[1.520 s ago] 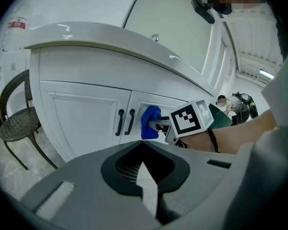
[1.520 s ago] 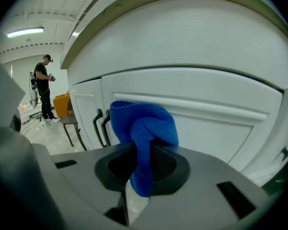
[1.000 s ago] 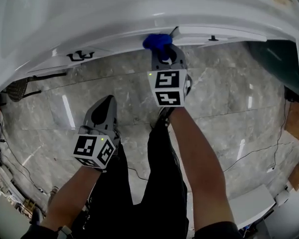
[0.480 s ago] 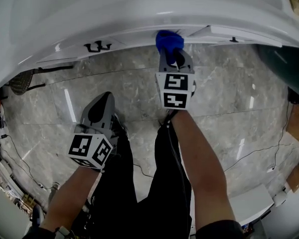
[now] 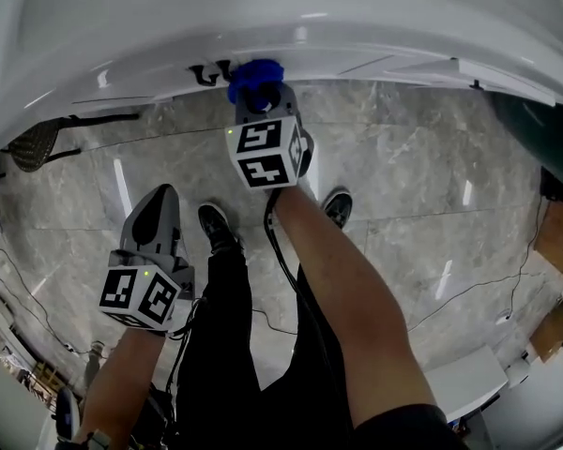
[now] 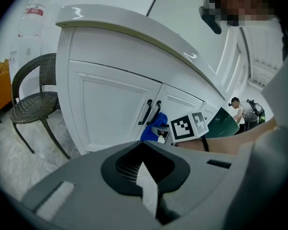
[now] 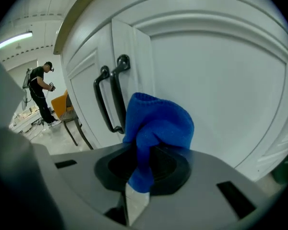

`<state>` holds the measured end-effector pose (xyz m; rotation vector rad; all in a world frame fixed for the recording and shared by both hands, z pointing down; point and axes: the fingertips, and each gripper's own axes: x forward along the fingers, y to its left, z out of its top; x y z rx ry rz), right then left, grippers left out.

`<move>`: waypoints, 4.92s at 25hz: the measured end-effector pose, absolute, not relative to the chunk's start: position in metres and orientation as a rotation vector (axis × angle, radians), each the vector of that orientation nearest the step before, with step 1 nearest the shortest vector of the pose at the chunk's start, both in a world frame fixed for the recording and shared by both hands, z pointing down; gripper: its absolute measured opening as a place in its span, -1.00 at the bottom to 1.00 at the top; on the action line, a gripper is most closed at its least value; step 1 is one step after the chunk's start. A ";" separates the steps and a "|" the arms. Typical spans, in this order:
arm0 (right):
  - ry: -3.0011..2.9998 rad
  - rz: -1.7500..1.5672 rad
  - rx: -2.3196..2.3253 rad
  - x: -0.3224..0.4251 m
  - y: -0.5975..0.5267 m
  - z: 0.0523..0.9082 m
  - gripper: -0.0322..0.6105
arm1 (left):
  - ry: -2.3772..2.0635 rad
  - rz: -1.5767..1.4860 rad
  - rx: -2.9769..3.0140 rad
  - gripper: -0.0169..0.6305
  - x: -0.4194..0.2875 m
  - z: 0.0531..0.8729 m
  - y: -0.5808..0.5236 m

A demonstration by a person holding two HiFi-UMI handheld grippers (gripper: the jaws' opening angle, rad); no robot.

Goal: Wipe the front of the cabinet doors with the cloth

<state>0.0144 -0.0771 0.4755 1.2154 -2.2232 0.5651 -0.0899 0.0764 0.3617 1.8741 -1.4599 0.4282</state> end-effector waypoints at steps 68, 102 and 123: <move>-2.039 0.505 1.198 0.211 -0.095 0.541 -0.74 | -1.255 0.417 1.969 -0.95 0.097 0.392 0.054; -2.034 0.527 1.093 0.089 -0.088 0.617 -0.74 | -1.342 0.332 1.874 -0.95 -0.024 0.416 0.080; -1.788 0.585 1.474 0.288 -0.092 0.605 -0.74 | -1.248 0.306 1.894 -0.95 0.066 0.426 0.074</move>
